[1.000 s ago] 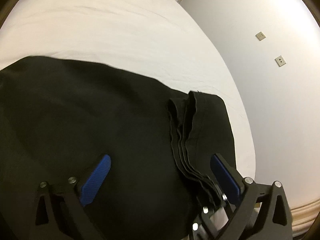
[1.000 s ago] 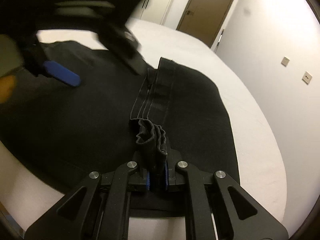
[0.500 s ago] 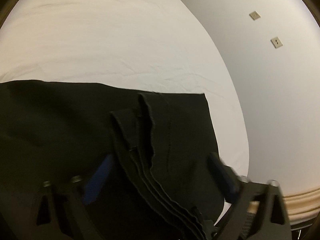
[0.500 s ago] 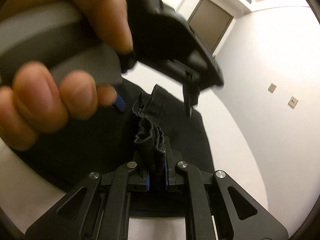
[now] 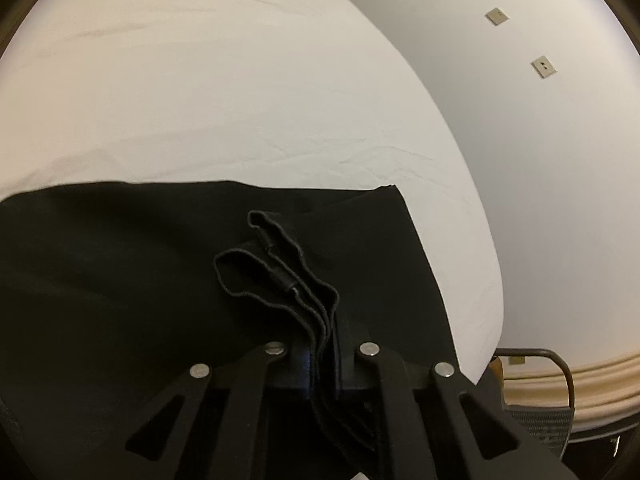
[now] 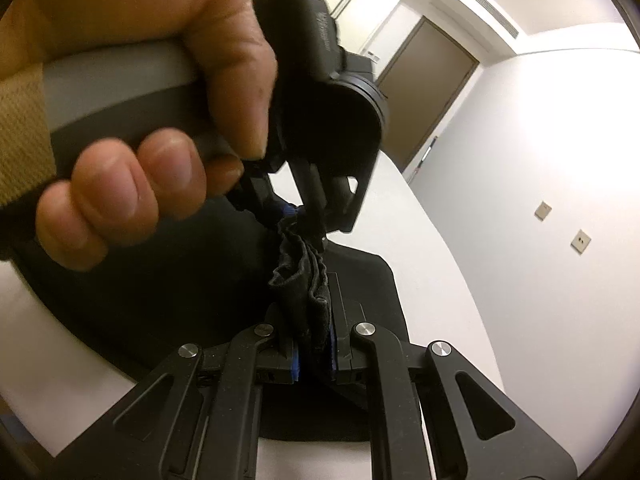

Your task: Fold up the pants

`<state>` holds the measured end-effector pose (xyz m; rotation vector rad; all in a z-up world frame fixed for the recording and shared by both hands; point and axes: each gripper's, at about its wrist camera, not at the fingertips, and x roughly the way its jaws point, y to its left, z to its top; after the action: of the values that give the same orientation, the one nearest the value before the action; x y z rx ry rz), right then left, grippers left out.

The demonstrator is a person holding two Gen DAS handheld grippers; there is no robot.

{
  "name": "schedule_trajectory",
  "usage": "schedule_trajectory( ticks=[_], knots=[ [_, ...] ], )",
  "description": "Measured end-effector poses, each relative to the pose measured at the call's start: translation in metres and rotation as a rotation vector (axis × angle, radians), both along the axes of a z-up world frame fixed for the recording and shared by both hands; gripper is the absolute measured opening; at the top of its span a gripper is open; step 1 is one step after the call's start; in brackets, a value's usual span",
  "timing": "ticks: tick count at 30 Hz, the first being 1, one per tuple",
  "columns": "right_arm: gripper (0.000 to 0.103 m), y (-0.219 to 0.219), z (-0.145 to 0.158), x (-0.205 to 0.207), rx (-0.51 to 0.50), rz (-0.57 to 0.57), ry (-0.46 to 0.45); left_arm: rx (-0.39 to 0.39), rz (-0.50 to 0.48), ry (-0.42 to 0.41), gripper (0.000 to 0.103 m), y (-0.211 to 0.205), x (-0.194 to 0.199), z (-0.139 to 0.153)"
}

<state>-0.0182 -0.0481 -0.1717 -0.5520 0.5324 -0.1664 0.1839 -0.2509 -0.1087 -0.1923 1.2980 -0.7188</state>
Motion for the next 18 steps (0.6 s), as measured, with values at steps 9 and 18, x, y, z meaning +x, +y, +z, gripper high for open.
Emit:
schedule_trajectory(
  ticks=[9,18],
  knots=[
    [0.008,0.035,0.012,-0.025,-0.034,0.105,0.013,0.066,-0.079,-0.055,0.007,0.033,0.014,0.025],
    [0.008,0.087,-0.007,-0.023,-0.075,0.262,0.086,0.162,-0.073,-0.039,0.007,0.074,0.016,0.007]
  ],
)
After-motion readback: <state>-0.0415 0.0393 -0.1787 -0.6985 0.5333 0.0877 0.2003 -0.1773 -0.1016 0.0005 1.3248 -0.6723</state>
